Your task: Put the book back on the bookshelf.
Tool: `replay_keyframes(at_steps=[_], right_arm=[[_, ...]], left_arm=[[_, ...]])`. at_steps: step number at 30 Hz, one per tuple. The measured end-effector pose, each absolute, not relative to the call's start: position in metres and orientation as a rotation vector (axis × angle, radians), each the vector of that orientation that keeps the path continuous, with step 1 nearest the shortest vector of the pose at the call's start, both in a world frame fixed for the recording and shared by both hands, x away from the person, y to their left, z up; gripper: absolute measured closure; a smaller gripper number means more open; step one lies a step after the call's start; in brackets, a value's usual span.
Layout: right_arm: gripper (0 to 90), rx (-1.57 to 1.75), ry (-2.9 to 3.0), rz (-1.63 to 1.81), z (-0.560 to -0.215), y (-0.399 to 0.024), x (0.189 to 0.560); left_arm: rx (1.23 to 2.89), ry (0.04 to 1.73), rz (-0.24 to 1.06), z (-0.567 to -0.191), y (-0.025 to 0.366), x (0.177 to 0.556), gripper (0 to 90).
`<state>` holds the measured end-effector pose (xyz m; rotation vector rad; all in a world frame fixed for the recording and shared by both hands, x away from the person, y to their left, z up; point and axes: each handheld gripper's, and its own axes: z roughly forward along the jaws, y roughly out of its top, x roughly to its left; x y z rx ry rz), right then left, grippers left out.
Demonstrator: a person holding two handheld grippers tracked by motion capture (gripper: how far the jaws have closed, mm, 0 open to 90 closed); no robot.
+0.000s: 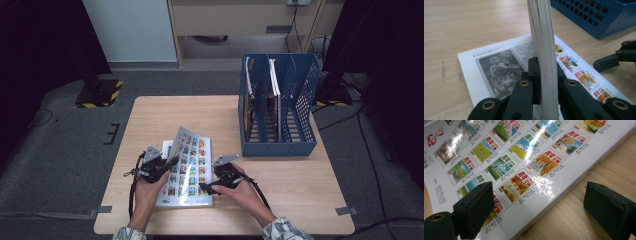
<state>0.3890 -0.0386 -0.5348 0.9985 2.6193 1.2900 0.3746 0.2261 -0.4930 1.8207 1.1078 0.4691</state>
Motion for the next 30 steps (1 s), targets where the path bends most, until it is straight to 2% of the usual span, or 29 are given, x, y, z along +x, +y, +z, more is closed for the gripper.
replay_keyframes(at_steps=[7,15,19,25,27,28,30], right_arm=[[9.6,1.01,2.649,1.327,-0.534,-0.039,0.395],[10.0,1.019,2.657,1.422,-0.537,-0.036,0.403],[10.1,1.032,2.661,1.431,-0.537,-0.034,0.407],[10.7,1.02,2.65,1.431,-0.538,-0.034,0.406],[10.7,1.02,2.642,1.44,-0.539,-0.034,0.406],[10.7,1.016,2.64,1.443,-0.539,-0.034,0.406],[10.7,1.014,2.637,1.443,-0.539,-0.034,0.405]], left_arm=[[1.806,1.027,0.523,-0.478,0.222,0.363,83.3],[1.758,1.008,0.488,-0.475,0.226,0.36,83.1],[1.748,1.017,0.476,-0.478,0.229,0.363,82.9],[1.77,1.118,0.464,-0.494,0.236,0.372,80.6],[1.789,1.15,0.473,-0.499,0.238,0.376,77.3],[1.805,1.164,0.489,-0.501,0.239,0.377,72.6],[1.801,1.215,0.543,-0.503,0.24,0.378,56.5]])
